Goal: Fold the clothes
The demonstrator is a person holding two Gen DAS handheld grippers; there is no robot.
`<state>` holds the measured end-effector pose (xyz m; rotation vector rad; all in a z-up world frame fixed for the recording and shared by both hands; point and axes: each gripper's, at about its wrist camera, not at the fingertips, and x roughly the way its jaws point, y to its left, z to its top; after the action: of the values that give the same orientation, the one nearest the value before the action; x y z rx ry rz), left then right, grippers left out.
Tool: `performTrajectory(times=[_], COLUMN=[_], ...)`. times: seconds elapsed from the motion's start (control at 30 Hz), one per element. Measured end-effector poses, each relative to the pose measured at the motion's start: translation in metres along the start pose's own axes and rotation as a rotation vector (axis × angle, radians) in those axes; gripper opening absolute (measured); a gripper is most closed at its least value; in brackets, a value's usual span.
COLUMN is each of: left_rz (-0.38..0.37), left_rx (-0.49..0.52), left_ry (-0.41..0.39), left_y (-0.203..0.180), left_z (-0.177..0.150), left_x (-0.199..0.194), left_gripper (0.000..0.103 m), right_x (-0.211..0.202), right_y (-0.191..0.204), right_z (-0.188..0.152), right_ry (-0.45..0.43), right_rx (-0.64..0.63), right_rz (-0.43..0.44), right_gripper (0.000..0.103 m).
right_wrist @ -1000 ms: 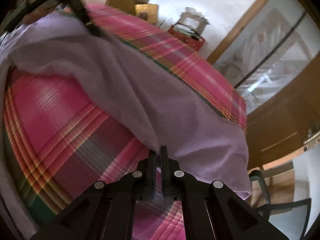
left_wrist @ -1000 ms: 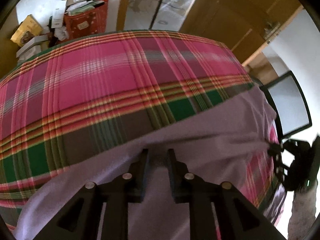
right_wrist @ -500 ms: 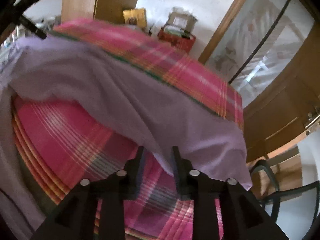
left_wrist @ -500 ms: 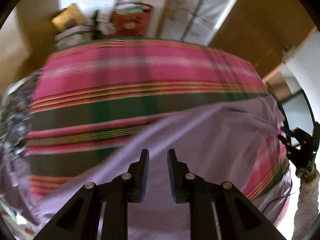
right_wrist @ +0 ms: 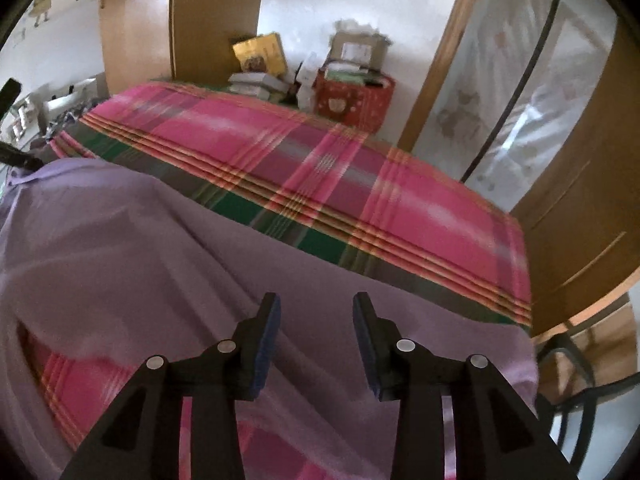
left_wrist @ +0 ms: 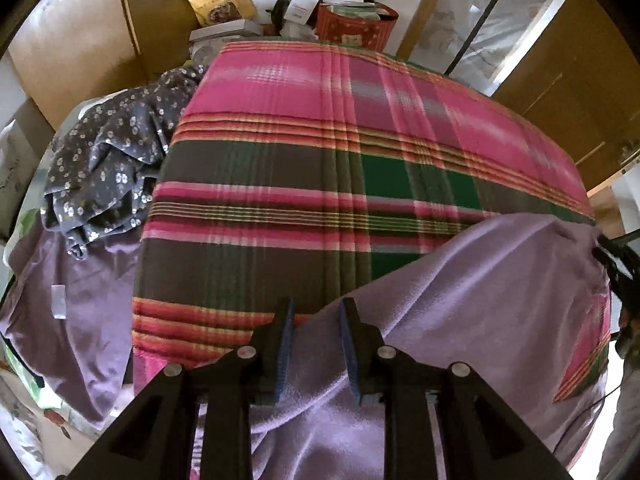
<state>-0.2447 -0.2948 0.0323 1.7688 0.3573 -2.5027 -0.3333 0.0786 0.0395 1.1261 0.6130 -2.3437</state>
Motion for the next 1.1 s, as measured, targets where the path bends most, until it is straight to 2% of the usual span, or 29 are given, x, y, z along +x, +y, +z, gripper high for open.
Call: performTrajectory(times=[0.1, 0.23, 0.33, 0.5, 0.6, 0.73, 0.93, 1.0, 1.1], left_rz=[0.018, 0.023, 0.003, 0.014, 0.007, 0.006, -0.021, -0.044, -0.022], left_rx=[0.023, 0.030, 0.017, 0.025, 0.010, -0.010, -0.011, 0.004, 0.031], left_ry=[-0.014, -0.024, -0.035, -0.058, -0.067, -0.081, -0.099, -0.080, -0.078], left_y=[-0.004, -0.005, -0.009, -0.015, -0.015, -0.007, 0.012, 0.019, 0.022], left_z=[0.001, 0.000, 0.003, 0.005, 0.010, 0.016, 0.014, 0.014, 0.008], left_x=[0.001, 0.002, 0.003, 0.005, 0.008, 0.008, -0.006, -0.007, -0.009], left_gripper=[0.024, 0.024, 0.024, 0.024, 0.024, 0.024, 0.024, 0.024, 0.026], right_x=[0.015, 0.026, 0.033, 0.046, 0.052, 0.055, 0.049, 0.051, 0.052], right_y=[0.006, 0.014, 0.014, 0.001, -0.001, -0.003, -0.006, -0.004, -0.003], right_z=[0.009, 0.012, 0.015, 0.026, 0.032, 0.036, 0.034, 0.035, 0.034], right_ry=[0.000, 0.003, -0.001, -0.028, -0.026, -0.024, 0.002, 0.021, 0.034], right_rx=[-0.026, -0.078, -0.084, -0.010, 0.018, 0.051, 0.077, 0.075, 0.082], right_rz=[0.032, 0.079, 0.075, 0.064, 0.012, 0.007, 0.123, 0.169, 0.206], right_gripper=[0.040, 0.049, 0.052, 0.056, 0.056, 0.056, 0.057, 0.058, 0.058])
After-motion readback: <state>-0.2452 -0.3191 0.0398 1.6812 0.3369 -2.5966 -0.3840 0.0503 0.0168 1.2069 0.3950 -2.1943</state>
